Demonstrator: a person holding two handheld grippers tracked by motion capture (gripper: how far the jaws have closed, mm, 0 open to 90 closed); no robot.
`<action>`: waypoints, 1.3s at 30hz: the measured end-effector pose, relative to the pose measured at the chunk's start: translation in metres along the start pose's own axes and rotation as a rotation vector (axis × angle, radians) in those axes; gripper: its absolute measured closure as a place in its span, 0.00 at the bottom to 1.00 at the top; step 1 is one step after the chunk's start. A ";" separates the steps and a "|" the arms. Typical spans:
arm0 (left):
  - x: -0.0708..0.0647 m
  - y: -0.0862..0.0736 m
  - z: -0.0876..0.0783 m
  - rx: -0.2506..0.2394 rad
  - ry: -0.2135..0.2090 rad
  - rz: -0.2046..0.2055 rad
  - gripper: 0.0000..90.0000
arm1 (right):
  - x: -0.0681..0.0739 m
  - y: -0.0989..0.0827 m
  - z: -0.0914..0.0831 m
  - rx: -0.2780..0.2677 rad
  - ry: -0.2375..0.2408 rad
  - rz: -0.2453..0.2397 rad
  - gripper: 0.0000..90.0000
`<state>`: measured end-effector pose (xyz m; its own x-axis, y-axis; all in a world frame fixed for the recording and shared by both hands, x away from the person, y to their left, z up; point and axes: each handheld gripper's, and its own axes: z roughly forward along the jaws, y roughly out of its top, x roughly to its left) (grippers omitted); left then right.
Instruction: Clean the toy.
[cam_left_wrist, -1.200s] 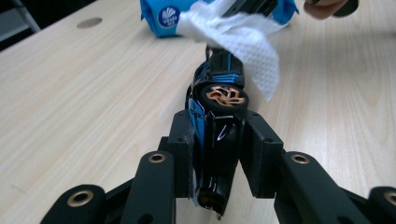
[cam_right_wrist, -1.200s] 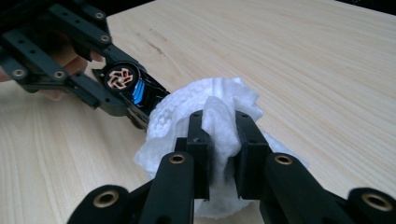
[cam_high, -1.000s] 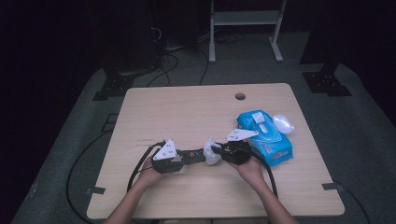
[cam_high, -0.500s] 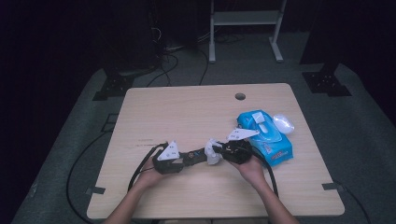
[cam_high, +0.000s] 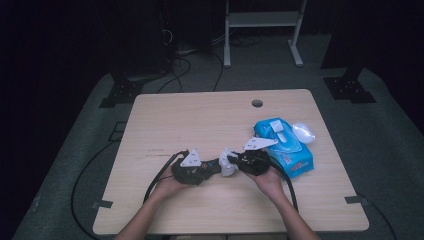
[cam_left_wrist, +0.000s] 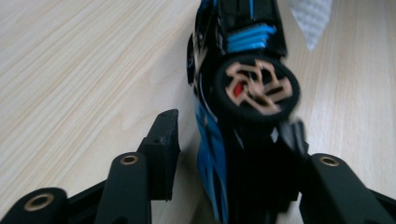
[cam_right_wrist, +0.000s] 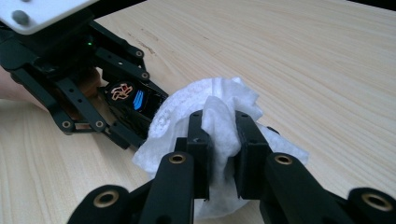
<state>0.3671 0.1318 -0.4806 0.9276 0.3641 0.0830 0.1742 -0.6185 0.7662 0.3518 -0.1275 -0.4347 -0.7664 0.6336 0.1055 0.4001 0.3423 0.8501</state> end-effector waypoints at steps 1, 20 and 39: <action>-0.001 0.001 0.001 -0.002 -0.006 0.000 0.61 | 0.000 0.000 0.000 0.000 0.000 0.000 0.87; -0.012 0.011 -0.020 -0.110 0.065 0.113 0.72 | -0.010 -0.004 -0.010 -0.006 -0.013 0.037 0.87; -0.017 0.039 -0.039 -0.294 0.038 0.136 0.74 | -0.021 -0.010 -0.009 0.032 -0.005 0.076 0.88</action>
<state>0.3452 0.1285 -0.4278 0.9219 0.3214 0.2164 -0.0580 -0.4378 0.8972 0.3587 -0.1507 -0.4408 -0.7306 0.6621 0.1670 0.4734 0.3148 0.8227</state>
